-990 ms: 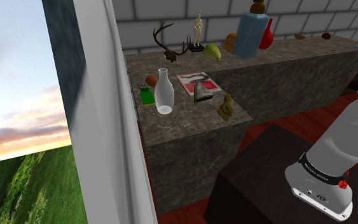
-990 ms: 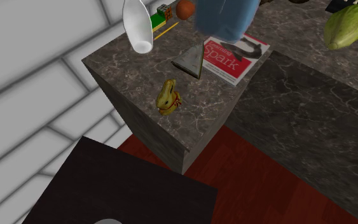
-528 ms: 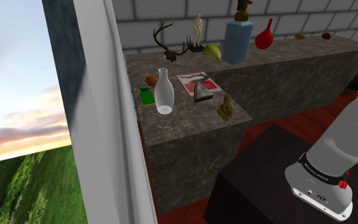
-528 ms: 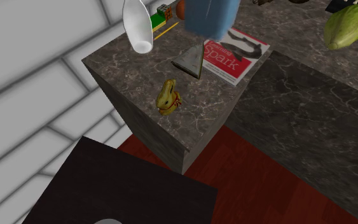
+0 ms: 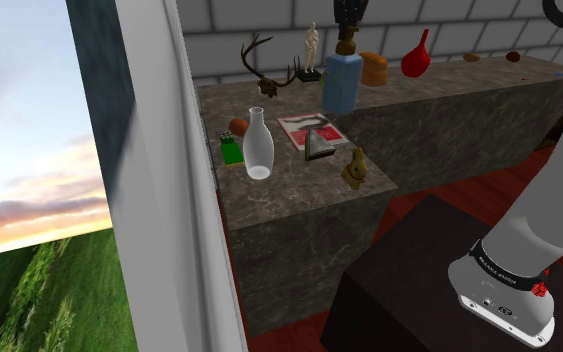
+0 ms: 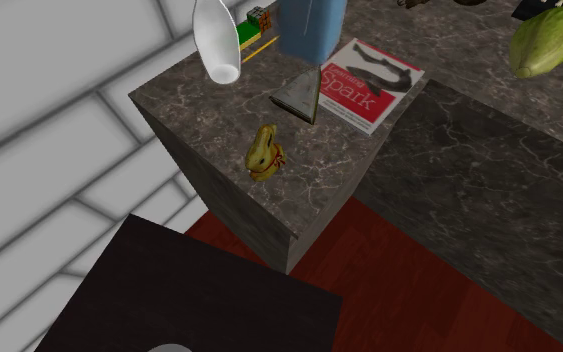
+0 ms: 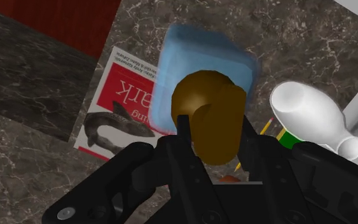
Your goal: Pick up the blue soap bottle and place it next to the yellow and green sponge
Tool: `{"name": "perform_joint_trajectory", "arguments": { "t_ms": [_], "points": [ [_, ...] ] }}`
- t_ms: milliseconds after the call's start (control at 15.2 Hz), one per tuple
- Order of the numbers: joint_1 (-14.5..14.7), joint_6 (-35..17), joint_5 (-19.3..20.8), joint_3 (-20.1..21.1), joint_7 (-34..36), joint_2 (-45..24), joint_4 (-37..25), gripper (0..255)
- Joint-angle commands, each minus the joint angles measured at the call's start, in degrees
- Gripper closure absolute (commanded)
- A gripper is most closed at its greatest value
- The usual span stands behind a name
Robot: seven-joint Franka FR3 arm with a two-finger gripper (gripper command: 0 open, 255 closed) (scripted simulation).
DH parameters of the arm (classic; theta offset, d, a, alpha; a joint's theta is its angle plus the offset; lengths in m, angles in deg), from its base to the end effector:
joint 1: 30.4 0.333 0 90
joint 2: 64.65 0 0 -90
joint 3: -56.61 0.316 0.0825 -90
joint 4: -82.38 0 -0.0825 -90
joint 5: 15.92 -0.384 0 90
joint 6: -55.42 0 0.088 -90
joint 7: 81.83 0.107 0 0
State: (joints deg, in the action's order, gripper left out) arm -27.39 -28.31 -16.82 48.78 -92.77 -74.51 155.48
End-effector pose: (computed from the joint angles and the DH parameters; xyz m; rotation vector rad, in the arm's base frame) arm 0.5941 -0.0396 0.6542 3.1270 0.1734 0.0216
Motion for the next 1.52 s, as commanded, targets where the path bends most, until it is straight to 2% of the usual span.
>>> {"name": "perform_joint_trajectory", "arguments": {
  "t_ms": [0,462,924,1452],
  "points": [
    [0.71,-1.63,-0.23,0.56,1.35,-2.61,-1.05,255],
    [2.66,-4.84,-0.94,1.98,5.01,-13.77,-8.95,255],
    [4.0,-3.25,-1.55,3.04,8.06,-28.84,-25.6,255],
    [4.51,-11.78,-1.37,2.98,8.0,-25.5,-13.72,255]
  ]
}}
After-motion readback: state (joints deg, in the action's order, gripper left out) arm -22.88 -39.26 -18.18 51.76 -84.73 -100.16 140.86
